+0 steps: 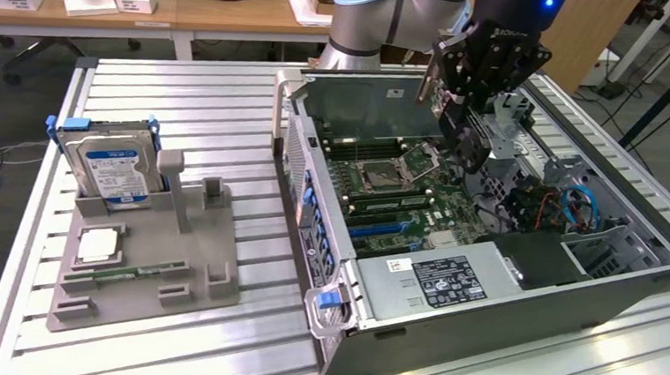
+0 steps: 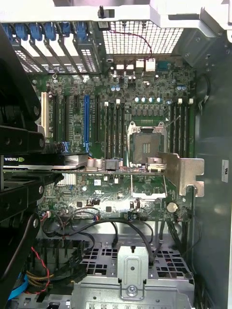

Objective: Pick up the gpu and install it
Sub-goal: 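Pick up the gpu and move the gpu toward the slot, then insert the gpu into the slot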

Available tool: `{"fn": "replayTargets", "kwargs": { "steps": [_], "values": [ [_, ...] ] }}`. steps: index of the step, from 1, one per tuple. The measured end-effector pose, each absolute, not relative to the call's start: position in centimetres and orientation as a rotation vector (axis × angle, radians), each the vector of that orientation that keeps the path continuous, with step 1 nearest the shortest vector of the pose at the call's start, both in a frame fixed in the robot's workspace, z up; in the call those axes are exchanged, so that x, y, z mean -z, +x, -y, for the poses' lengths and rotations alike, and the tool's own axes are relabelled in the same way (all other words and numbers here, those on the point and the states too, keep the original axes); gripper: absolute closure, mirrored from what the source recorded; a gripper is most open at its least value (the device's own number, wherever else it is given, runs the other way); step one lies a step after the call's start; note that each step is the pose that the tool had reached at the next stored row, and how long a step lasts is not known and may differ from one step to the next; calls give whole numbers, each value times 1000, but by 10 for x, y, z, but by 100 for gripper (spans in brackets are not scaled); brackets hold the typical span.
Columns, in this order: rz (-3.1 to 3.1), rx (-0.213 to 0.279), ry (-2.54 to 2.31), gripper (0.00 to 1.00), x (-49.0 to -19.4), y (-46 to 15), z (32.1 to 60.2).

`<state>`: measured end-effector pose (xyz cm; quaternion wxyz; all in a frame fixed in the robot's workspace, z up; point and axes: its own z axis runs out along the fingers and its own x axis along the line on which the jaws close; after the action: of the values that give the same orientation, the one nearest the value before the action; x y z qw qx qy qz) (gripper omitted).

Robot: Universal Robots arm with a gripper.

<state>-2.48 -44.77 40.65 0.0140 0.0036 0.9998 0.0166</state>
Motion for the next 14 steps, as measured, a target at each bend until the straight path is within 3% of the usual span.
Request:
{"fn": "replayTargets", "kwargs": {
  "steps": [14],
  "values": [
    [-3113,-52,11,74,-406,-25,448]
  ]
}}
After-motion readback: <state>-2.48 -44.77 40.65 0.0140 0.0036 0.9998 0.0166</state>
